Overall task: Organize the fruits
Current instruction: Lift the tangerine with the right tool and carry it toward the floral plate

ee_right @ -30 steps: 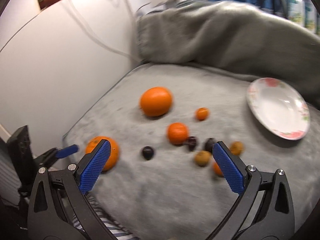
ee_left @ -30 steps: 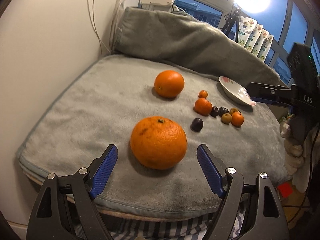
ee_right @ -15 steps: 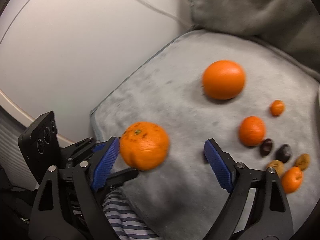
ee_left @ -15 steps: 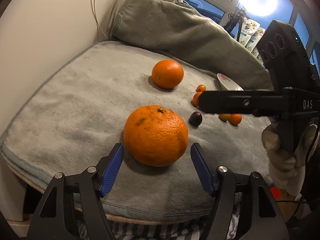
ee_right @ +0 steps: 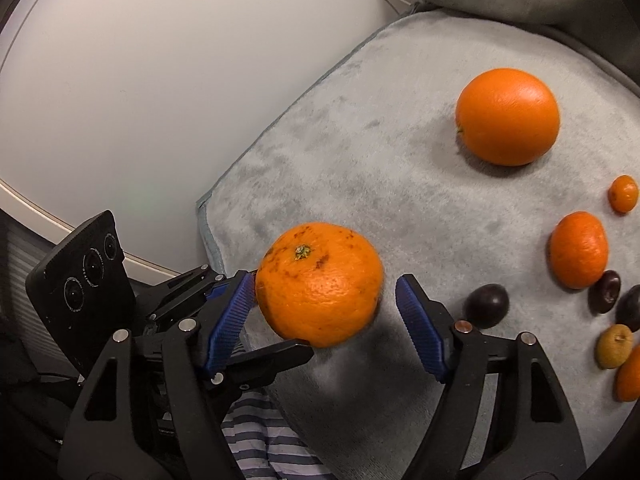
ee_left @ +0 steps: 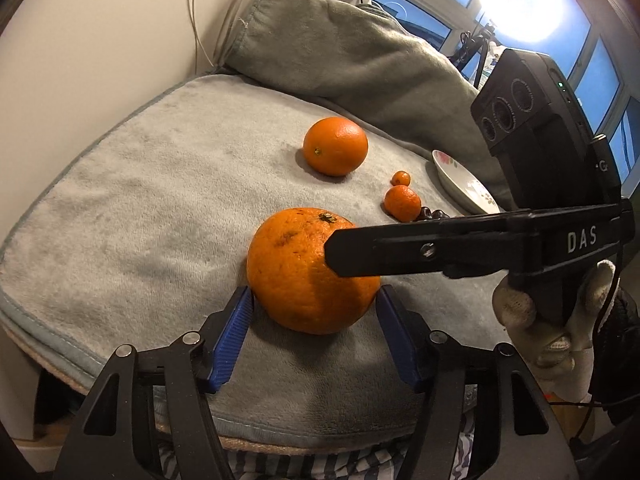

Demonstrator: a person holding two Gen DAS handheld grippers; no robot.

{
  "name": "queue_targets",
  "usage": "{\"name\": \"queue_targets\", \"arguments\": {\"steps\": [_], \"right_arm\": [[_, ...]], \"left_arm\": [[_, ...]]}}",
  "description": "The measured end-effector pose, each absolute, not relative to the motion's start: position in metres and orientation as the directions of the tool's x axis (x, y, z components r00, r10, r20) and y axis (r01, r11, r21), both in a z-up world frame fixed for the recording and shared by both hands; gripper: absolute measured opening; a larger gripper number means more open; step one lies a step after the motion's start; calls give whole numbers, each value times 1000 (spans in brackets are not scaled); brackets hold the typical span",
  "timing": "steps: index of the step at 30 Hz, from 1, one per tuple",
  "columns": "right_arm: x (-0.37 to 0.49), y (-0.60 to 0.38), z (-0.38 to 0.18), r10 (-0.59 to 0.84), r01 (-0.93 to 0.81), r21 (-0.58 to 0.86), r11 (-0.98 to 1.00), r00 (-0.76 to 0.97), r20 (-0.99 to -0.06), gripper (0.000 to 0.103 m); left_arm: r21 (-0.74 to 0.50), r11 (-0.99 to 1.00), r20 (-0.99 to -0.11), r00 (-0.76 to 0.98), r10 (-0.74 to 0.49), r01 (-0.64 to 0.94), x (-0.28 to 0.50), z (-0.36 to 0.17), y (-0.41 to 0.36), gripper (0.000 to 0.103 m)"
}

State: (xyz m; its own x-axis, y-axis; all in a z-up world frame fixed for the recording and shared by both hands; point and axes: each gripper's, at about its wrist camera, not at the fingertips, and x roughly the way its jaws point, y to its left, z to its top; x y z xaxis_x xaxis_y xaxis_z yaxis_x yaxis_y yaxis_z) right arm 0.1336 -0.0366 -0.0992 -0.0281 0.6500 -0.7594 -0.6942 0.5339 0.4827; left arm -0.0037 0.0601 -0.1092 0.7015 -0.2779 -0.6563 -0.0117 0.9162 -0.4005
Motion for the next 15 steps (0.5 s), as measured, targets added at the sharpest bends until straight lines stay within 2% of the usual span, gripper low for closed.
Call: {"name": "queue_targets", "arguments": {"steps": [3, 15], "right_arm": [[135, -33, -104, 650, -688, 494, 531, -44, -759, 71], [137, -31, -110, 660, -672, 523, 524, -68, -748, 71]], "left_arm": [[-396, 918, -657, 702, -275, -11, -3, -109, 59, 63], [-406, 914, -665, 692, -281, -18, 0, -112, 61, 66]]}}
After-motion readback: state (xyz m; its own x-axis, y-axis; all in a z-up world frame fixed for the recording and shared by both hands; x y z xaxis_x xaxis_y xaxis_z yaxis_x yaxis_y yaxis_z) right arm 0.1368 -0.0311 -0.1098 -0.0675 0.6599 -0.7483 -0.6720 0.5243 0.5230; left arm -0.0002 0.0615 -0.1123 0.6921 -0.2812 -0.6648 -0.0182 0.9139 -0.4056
